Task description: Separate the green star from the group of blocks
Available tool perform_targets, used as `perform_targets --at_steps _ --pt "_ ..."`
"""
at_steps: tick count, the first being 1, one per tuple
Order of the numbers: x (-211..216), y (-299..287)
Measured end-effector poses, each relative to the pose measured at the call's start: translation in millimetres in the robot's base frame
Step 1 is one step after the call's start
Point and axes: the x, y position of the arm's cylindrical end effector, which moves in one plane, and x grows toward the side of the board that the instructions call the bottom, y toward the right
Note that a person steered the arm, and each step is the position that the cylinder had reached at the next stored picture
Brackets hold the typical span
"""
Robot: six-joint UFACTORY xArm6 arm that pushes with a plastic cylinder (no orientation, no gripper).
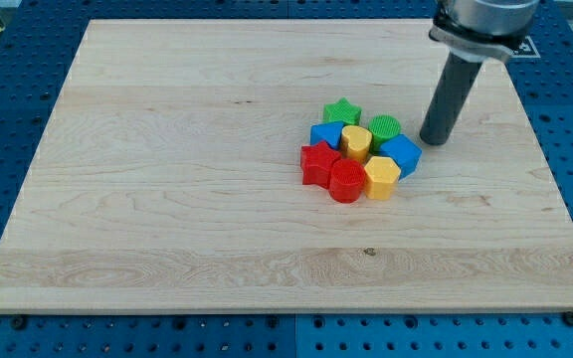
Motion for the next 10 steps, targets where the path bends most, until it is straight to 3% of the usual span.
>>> perform_targets --at_steps 2,4,8,10 --pt "-9.3 -37.5" --pt "29.7 -21.8" --pt "34.6 -61.2" --pt "69.7 -71.1"
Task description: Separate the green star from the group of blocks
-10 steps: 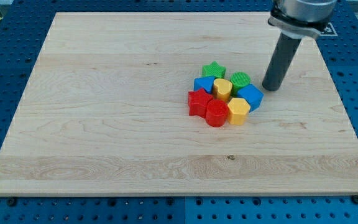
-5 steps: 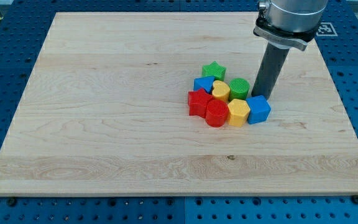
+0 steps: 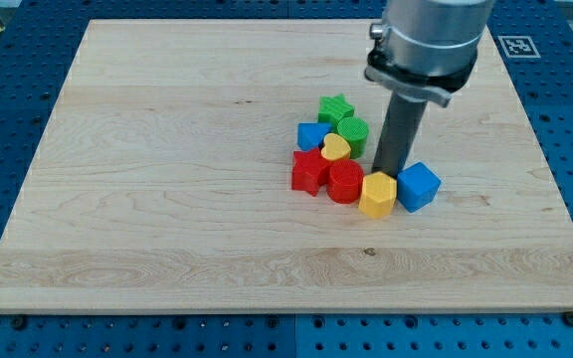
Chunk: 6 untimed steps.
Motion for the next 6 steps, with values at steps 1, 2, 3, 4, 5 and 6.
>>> perform_targets --at_steps 1,2,3,4,5,6 --pt "-17.7 -28.8" --pt "-52.1 -44.8" --pt "-78.2 -51.9" --pt "-86.8 -48.6" --pt "-89.5 -36.9" --pt "-135.2 -36.9"
